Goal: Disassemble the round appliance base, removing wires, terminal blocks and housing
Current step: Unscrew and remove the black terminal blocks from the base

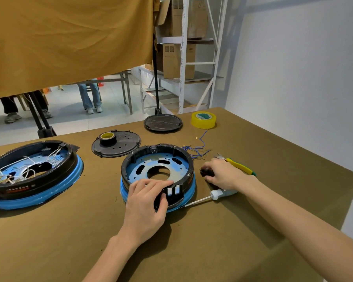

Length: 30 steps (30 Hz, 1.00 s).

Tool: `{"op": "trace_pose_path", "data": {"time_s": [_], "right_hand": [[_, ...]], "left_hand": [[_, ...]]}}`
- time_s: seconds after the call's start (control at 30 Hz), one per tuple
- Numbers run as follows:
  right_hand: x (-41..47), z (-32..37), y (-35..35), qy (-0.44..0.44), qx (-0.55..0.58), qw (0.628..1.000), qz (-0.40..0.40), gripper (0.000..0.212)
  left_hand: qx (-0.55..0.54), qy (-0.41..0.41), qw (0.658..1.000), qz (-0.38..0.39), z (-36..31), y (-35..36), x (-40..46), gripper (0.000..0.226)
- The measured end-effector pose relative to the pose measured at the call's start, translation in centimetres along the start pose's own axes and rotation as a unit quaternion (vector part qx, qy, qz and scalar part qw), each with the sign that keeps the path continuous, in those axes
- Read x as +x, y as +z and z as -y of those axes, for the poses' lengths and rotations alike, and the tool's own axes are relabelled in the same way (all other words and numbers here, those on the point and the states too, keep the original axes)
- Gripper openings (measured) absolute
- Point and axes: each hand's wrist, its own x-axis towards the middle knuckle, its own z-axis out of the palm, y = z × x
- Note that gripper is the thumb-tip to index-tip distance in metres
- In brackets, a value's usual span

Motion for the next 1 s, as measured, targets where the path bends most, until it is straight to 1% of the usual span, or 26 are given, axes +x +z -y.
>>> {"op": "trace_pose_path", "data": {"time_s": [0.1,0.17,0.23,0.33,0.43,0.6,0.7,0.83,0.9,1.0], "right_hand": [[0.8,0.0,-0.5,-0.001,0.001,1.0,0.011,0.029],[1.5,0.2,-1.0,0.009,0.002,1.0,0.02,0.031],[2.3,0.4,-1.3,0.012,0.0,0.998,0.056,0.039],[3.2,0.7,-1.4,0.004,-0.003,0.996,0.087,0.036],[3.9,0.9,-1.1,-0.002,0.008,0.997,0.073,0.036],[5.8,1.9,-1.2,-0.01,0.033,0.998,0.053,0.04],[5.9,2.4,-0.8,-0.011,0.053,0.998,0.033,0.051],[4.9,1.6,0.2,0.028,0.088,0.995,0.029,0.049],[4.6,1.0,0.0,0.047,0.095,0.994,0.004,0.051],[4.7,1.0,-0.2,0.075,0.079,0.993,-0.034,0.043]], "left_hand": [[0.0,0.002,1.0,-0.003,0.1,0.1,0.0,0.037],[0.002,0.005,1.0,0.0,0.2,0.1,0.0,0.037],[0.008,0.013,1.0,0.005,0.6,0.0,0.1,0.037],[0.012,0.011,1.0,0.001,1.6,-0.5,0.4,0.036],[0.011,-0.006,1.0,-0.007,2.2,-0.7,0.6,0.036],[0.009,-0.002,1.0,-0.011,2.2,-0.6,0.4,0.036],[0.005,-0.003,1.0,-0.017,2.2,-0.5,0.5,0.035],[0.001,-0.006,1.0,-0.019,2.1,-0.5,0.5,0.035],[-0.002,-0.009,1.0,-0.02,2.0,-0.4,0.5,0.034],[-0.002,-0.012,1.0,-0.022,1.8,-0.4,0.6,0.034]]}}
